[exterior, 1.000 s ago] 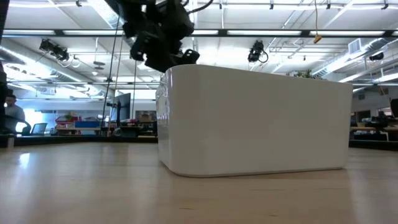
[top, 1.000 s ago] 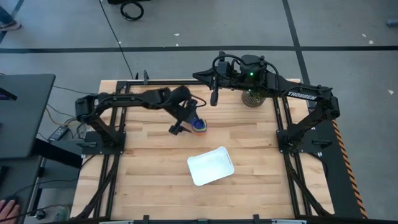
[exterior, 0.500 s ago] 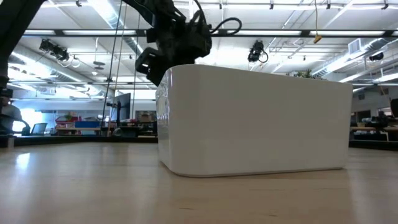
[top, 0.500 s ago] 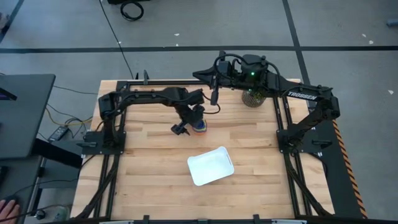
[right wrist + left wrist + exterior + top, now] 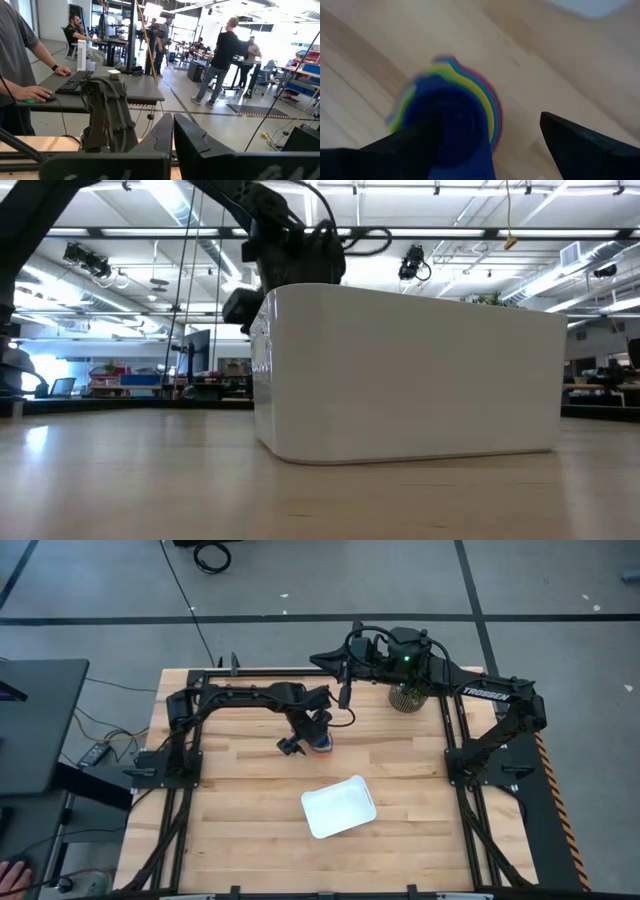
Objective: Nest measuring cups in basket
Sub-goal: Put the nested measuring cups into the white bin
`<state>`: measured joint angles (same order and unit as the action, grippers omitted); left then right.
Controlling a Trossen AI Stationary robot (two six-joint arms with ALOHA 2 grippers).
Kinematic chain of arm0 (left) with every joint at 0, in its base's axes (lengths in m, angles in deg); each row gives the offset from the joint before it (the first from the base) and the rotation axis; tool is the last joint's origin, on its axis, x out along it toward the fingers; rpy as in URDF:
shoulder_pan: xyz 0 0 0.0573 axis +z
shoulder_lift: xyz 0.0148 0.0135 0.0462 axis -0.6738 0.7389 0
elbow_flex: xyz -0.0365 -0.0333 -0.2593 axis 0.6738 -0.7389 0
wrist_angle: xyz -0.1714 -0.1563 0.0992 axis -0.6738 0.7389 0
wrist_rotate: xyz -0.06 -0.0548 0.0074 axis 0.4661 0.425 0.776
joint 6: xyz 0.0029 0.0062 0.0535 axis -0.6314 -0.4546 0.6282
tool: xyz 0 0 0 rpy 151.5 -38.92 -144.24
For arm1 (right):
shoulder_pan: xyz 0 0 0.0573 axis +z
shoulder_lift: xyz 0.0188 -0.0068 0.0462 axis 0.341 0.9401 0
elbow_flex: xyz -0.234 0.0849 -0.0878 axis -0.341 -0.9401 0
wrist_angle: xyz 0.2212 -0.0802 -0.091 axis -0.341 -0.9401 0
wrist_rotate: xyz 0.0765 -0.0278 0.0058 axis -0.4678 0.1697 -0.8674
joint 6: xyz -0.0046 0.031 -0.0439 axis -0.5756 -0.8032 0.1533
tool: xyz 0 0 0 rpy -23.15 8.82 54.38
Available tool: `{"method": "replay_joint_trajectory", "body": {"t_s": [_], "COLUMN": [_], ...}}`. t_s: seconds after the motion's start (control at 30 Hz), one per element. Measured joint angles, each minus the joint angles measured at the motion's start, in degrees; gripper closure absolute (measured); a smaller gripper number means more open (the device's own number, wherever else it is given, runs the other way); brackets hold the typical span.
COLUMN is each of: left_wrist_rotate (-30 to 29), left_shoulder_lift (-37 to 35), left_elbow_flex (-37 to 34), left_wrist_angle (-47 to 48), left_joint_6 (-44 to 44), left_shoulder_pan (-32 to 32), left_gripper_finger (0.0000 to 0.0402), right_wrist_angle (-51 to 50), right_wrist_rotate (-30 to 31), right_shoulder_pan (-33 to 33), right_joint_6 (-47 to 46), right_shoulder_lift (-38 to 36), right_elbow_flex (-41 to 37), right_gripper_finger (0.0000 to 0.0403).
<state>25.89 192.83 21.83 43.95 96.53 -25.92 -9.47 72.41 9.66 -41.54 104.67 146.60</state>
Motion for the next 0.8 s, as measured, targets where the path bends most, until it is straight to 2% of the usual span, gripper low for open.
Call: {"method": "replay_joint_trajectory", "body": {"t_s": [0.23, 0.63, 0.8], "left_wrist_rotate": [-3.6, -4.6, -4.5], "left_shoulder_lift": [2.1, 2.5, 2.5], "left_elbow_flex": [0.1, 0.1, 0.0], "left_wrist_angle": [-0.3, -0.9, -1.1], "left_joint_6": [2.4, 13.3, 13.3], "left_shoulder_pan": [0.0, -0.3, -0.3], "left_gripper_finger": [0.0060, 0.0060, 0.0061], "right_wrist_angle": [0.2, 0.2, 0.2], "right_wrist_rotate": [0.0, 0.0, 0.0], "right_shoulder_pan": [0.0, 0.0, 0.0], "right_joint_6": [0.0, 0.0, 0.0], "right_shoulder_lift": [0.0, 0.0, 0.0], "right_elbow_flex": [0.0, 0.0, 0.0], "right_gripper_finger": [0.0381, 0.0381, 0.0381]}}
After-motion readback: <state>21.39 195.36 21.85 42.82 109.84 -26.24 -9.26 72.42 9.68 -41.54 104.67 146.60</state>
